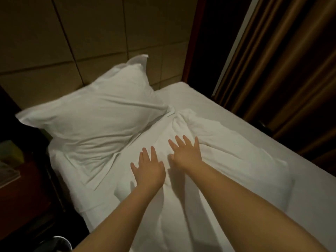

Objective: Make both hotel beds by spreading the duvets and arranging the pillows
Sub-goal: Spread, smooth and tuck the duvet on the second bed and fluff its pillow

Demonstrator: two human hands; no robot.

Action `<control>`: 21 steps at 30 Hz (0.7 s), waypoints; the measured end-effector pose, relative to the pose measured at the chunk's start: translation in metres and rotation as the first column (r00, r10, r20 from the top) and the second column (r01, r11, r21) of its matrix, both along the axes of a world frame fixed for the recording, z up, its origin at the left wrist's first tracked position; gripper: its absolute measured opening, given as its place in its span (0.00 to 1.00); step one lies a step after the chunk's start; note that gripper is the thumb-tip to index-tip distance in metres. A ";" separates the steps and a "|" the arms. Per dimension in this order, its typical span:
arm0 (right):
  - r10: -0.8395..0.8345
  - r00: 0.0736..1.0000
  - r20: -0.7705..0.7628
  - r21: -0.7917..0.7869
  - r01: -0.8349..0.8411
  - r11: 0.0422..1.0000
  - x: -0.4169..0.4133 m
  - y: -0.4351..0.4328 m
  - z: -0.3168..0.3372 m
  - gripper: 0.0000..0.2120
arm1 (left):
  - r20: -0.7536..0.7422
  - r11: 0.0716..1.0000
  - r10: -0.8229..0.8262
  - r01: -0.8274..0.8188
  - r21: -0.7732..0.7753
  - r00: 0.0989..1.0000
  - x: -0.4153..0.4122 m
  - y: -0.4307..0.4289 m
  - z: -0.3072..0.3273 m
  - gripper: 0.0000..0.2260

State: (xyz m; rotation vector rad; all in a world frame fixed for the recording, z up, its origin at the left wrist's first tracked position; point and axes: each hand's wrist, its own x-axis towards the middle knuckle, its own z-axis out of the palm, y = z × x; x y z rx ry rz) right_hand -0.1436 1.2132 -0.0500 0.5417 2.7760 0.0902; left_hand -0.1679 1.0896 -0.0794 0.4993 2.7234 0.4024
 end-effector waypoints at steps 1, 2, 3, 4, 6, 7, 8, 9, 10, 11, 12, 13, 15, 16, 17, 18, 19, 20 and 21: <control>0.001 0.999 -0.034 -0.003 -0.001 1.000 0.007 -0.007 0.010 0.27 | -0.025 1.000 0.005 -0.005 0.005 1.000 0.008 -0.007 0.012 0.26; 0.003 0.998 -0.064 -0.010 -0.003 1.000 0.012 -0.014 0.019 0.27 | -0.048 1.000 0.006 -0.005 0.005 0.999 0.013 -0.015 0.022 0.26; 0.004 0.996 -0.086 -0.019 -0.006 1.000 0.015 -0.019 0.027 0.27 | -0.068 1.000 0.006 -0.006 0.003 0.998 0.016 -0.024 0.029 0.26; 0.007 0.995 -0.104 -0.028 -0.010 1.000 0.017 -0.025 0.034 0.27 | -0.088 1.000 0.008 -0.008 -0.002 0.996 0.016 -0.033 0.035 0.26; 0.019 0.992 -0.127 -0.043 -0.024 0.999 0.014 -0.036 0.045 0.27 | -0.112 1.000 0.017 -0.019 -0.020 0.994 0.010 -0.052 0.043 0.26; 0.027 0.990 -0.138 -0.046 -0.033 0.998 0.010 -0.041 0.049 0.27 | -0.116 0.999 0.026 -0.029 -0.030 0.993 0.005 -0.060 0.045 0.26; 0.037 0.988 -0.148 -0.046 -0.044 0.998 0.003 -0.046 0.050 0.27 | -0.119 0.998 0.035 -0.040 -0.040 0.992 -0.003 -0.069 0.046 0.27; 0.047 0.987 -0.156 -0.047 -0.055 0.997 -0.006 -0.052 0.051 0.27 | -0.121 0.998 0.044 -0.050 -0.048 0.992 -0.013 -0.077 0.047 0.27; 0.055 0.985 -0.163 -0.052 -0.064 0.997 -0.017 -0.057 0.050 0.27 | -0.122 0.997 0.050 -0.057 -0.053 0.991 -0.024 -0.083 0.046 0.27; 0.062 0.984 -0.168 -0.063 -0.073 0.995 -0.031 -0.063 0.048 0.27 | -0.122 0.997 0.055 -0.062 -0.056 0.991 -0.039 -0.089 0.044 0.27; 0.066 0.983 -0.170 -0.075 -0.080 0.994 -0.046 -0.068 0.044 0.27 | -0.122 0.996 0.056 -0.064 -0.061 0.991 -0.055 -0.093 0.041 0.27; 0.067 0.984 -0.168 -0.087 -0.083 0.993 -0.064 -0.073 0.038 0.28 | -0.123 0.996 0.054 -0.063 -0.069 0.991 -0.075 -0.097 0.038 0.27; 0.057 0.986 -0.156 -0.119 -0.076 0.990 -0.104 -0.080 0.022 0.28 | -0.130 0.994 0.033 -0.046 -0.101 0.991 -0.122 -0.100 0.029 0.28; 0.046 0.988 -0.148 -0.140 -0.067 0.988 -0.127 -0.083 0.013 0.29 | -0.135 0.992 0.018 -0.034 -0.121 0.991 -0.150 -0.101 0.023 0.29; 0.033 0.990 -0.137 -0.158 -0.055 0.986 -0.154 -0.085 0.003 0.30 | -0.139 0.990 0.007 -0.026 -0.140 0.990 -0.181 -0.104 0.017 0.29; 0.018 0.992 -0.122 -0.170 -0.039 0.985 -0.183 -0.087 -0.008 0.32 | -0.148 0.987 -0.001 -0.023 -0.159 0.989 -0.214 -0.107 0.010 0.30; -0.004 0.995 -0.102 -0.185 -0.015 0.983 -0.214 -0.089 -0.018 0.33 | -0.155 0.983 -0.006 -0.023 -0.180 0.988 -0.248 -0.111 0.004 0.31; -0.030 0.997 -0.076 -0.210 0.013 0.978 -0.247 -0.092 -0.028 0.35 | -0.157 0.979 -0.003 -0.029 -0.200 0.988 -0.285 -0.117 -0.003 0.32; -0.053 0.998 -0.042 -0.238 0.041 0.970 -0.278 -0.097 -0.038 0.36 | -0.148 0.975 0.010 -0.042 -0.217 0.989 -0.318 -0.125 -0.011 0.34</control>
